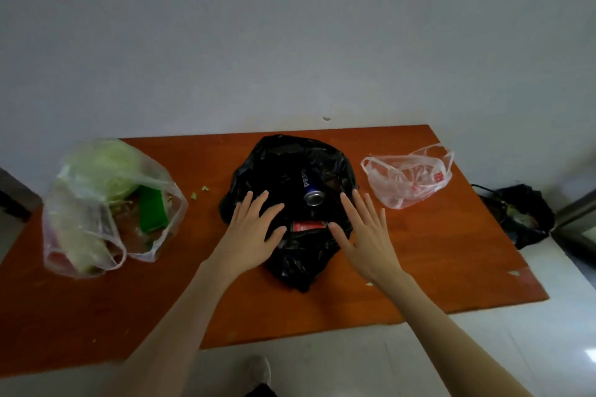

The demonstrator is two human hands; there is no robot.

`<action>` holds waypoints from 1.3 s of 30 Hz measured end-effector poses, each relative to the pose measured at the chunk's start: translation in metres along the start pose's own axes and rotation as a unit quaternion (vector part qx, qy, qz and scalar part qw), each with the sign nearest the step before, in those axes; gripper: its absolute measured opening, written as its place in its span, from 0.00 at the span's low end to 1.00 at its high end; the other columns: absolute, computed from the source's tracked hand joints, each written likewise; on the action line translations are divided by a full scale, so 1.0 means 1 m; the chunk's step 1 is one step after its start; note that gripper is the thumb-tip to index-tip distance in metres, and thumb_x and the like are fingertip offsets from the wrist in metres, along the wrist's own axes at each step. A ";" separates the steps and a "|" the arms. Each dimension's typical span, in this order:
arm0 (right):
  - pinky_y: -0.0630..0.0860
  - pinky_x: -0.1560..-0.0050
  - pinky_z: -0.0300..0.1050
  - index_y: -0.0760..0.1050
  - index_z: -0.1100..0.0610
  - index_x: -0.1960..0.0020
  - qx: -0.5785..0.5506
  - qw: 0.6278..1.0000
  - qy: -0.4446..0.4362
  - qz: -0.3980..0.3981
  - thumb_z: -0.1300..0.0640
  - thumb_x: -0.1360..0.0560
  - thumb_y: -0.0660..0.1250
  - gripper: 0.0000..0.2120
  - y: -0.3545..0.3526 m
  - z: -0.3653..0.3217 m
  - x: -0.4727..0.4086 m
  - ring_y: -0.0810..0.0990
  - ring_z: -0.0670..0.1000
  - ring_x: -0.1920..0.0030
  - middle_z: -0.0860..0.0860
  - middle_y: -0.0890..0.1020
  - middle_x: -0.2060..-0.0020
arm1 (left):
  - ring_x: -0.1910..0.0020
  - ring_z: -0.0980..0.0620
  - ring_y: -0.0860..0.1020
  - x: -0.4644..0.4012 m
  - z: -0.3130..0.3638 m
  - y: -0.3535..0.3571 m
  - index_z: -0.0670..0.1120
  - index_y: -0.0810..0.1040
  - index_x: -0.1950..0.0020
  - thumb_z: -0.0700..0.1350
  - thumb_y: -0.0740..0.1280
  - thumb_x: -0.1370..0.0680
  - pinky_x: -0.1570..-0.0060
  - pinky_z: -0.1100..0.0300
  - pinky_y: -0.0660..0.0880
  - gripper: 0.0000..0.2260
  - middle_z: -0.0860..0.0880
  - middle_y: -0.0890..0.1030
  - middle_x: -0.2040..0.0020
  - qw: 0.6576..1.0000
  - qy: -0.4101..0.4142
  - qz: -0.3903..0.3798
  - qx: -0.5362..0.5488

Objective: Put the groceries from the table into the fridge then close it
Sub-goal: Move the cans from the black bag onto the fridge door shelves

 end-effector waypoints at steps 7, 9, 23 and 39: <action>0.55 0.28 0.42 0.65 0.57 0.29 -0.016 0.999 0.005 0.036 0.53 0.21 0.59 0.21 0.021 -0.004 -0.043 0.56 0.49 0.26 0.52 0.65 0.28 | 0.25 0.50 0.54 -0.065 -0.018 0.021 0.49 0.66 0.28 0.50 0.57 0.19 0.28 0.55 0.56 0.19 0.49 0.62 0.27 0.994 0.032 -0.081 0.072; 0.61 0.32 0.42 0.69 0.59 0.31 -0.002 1.000 0.010 0.029 0.55 0.21 0.61 0.19 0.028 0.003 -0.053 0.63 0.53 0.28 0.54 0.69 0.31 | 0.28 0.51 0.60 -0.078 -0.011 0.035 0.49 0.67 0.29 0.50 0.58 0.19 0.31 0.57 0.60 0.19 0.50 0.66 0.29 0.989 0.047 -0.116 0.080; 0.79 0.58 0.49 0.77 0.60 0.42 -0.010 0.999 -0.017 -0.034 0.57 0.24 0.60 0.14 0.052 0.033 -0.129 0.80 0.56 0.50 0.54 0.81 0.50 | 0.37 0.46 0.71 -0.126 -0.001 0.122 0.51 0.65 0.29 0.52 0.64 0.23 0.39 0.54 0.70 0.23 0.46 0.70 0.34 0.939 0.030 -0.340 0.030; 0.72 0.47 0.45 0.76 0.61 0.40 -0.090 0.986 0.115 -0.076 0.58 0.21 0.59 0.13 0.077 0.062 -0.162 0.77 0.56 0.45 0.56 0.78 0.44 | 0.40 0.49 0.72 -0.147 -0.052 0.049 0.49 0.60 0.28 0.60 0.68 0.29 0.43 0.56 0.71 0.35 0.49 0.70 0.37 0.968 -0.023 -0.246 -0.046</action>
Point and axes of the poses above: each hand's wrist, its own x-axis away from the middle knuckle, its own y-axis out of the palm, z = x × y, the point moved 9 cm from there along -x, towards the middle knuckle
